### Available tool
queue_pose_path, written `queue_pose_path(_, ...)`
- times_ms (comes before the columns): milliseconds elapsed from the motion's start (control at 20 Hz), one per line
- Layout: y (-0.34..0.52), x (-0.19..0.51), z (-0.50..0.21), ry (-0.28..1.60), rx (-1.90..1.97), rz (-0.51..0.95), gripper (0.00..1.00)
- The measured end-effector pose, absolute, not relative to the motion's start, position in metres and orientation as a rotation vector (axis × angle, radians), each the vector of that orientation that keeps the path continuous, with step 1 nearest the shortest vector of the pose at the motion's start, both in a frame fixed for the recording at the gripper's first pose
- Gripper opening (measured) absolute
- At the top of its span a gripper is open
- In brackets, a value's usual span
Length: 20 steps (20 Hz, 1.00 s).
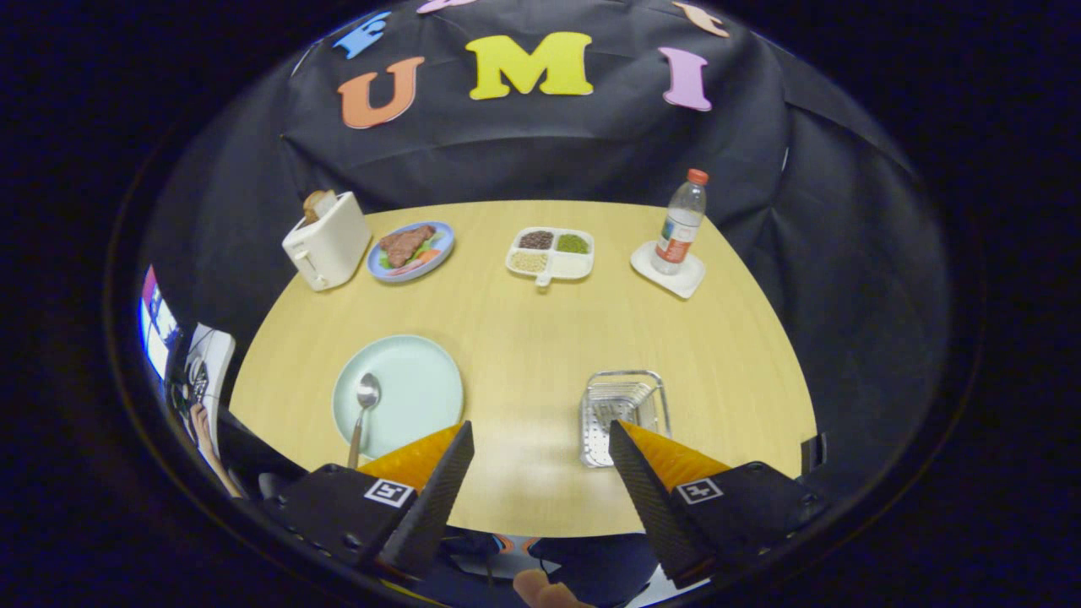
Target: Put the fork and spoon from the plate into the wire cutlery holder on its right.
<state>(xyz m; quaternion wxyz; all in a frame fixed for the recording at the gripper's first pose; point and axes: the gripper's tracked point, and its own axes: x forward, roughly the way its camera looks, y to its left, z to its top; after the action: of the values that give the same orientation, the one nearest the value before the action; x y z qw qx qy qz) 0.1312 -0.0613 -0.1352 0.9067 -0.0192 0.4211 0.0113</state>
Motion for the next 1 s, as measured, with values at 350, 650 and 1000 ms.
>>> queue_pose_path(350, 0.060, 0.132, -0.177, 0.959, -0.074, 0.187, 0.96)
queue_pose_path(650, 0.119, 0.141, -0.227, 1.052, -0.105, 0.246, 0.96)
queue_pose_path(1000, 0.137, 0.155, -0.263, 1.110, -0.117, 0.227, 0.82)
